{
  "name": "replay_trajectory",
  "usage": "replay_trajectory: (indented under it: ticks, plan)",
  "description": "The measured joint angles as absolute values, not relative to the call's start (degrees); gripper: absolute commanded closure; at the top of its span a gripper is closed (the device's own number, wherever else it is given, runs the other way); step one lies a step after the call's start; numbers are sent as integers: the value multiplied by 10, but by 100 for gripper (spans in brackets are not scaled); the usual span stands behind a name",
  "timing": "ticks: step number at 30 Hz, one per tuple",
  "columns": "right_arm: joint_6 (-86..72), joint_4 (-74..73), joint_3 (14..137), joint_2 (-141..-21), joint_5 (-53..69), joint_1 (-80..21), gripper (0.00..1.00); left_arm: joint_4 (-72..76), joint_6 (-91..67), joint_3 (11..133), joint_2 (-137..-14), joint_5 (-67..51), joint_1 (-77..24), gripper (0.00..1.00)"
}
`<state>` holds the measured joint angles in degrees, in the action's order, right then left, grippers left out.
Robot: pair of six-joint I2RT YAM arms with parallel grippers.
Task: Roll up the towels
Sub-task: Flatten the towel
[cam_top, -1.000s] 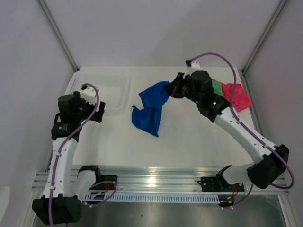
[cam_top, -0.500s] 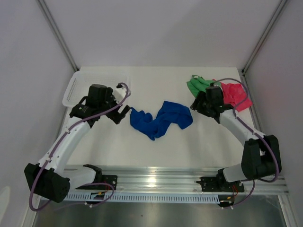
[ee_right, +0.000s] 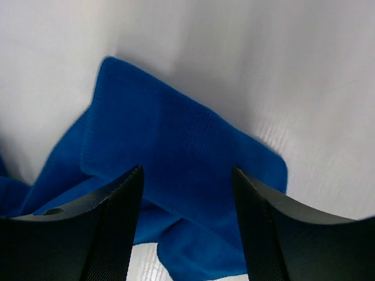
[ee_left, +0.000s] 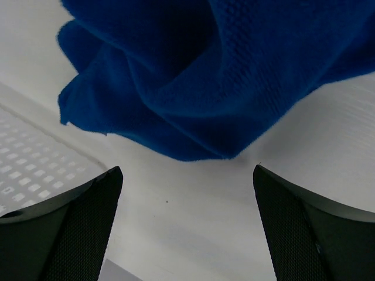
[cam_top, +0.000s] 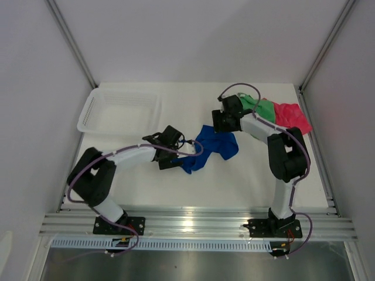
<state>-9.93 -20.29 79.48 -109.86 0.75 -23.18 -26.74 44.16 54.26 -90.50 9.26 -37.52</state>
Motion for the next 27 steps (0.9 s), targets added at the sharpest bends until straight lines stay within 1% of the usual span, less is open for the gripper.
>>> replay_trajectory:
  ticks: [2,3,4,5,6,7,8,9,10,11,15,16,19,23,24,25,26,27]
  plan:
    - [-88,-220,814,-1134,7,-238,40,-248,457,546,-947,112,-375,7]
    - [-85,-225,818,-1146,4,-239,44,-244,469,550,-962,126,-375,9]
    - [-83,-230,820,-1154,0,-239,57,-237,474,556,-968,132,-377,14]
    - [-81,-235,820,-1158,-5,-237,63,-228,477,562,-973,133,-378,29]
    - [-81,-238,820,-1160,-7,-235,74,-223,479,569,-981,133,-378,37]
    - [-83,-242,820,-1160,-8,-231,80,-221,483,576,-990,132,-378,45]
    - [-87,-242,819,-1159,-8,-226,84,-220,489,583,-997,131,-378,61]
    - [-92,-237,813,-1157,-6,-221,92,-220,489,591,-1006,131,-378,70]
    - [-95,-235,805,-1155,-2,-212,94,-220,493,600,-1016,130,-378,81]
    - [-104,-229,794,-1150,4,-206,95,-223,493,612,-1028,129,-378,99]
    - [-141,-194,695,-1085,35,-186,99,-225,495,667,-1080,138,-378,99]
    - [-156,-173,651,-1056,49,-185,99,-227,494,683,-1093,143,-376,99]
    - [-224,-139,519,-957,98,-199,94,-226,483,745,-1134,165,-369,99]
    - [-351,-68,359,-832,158,-268,76,-212,467,861,-1190,204,-349,99]
    - [-374,-55,338,-814,166,-288,63,-202,466,888,-1200,214,-346,99]
    - [-407,-41,319,-795,173,-308,56,-195,465,898,-1205,219,-342,99]
    - [-434,-30,304,-776,179,-326,50,-190,466,914,-1210,226,-341,96]
    - [-455,-30,293,-755,179,-336,43,-182,466,925,-1213,233,-340,89]
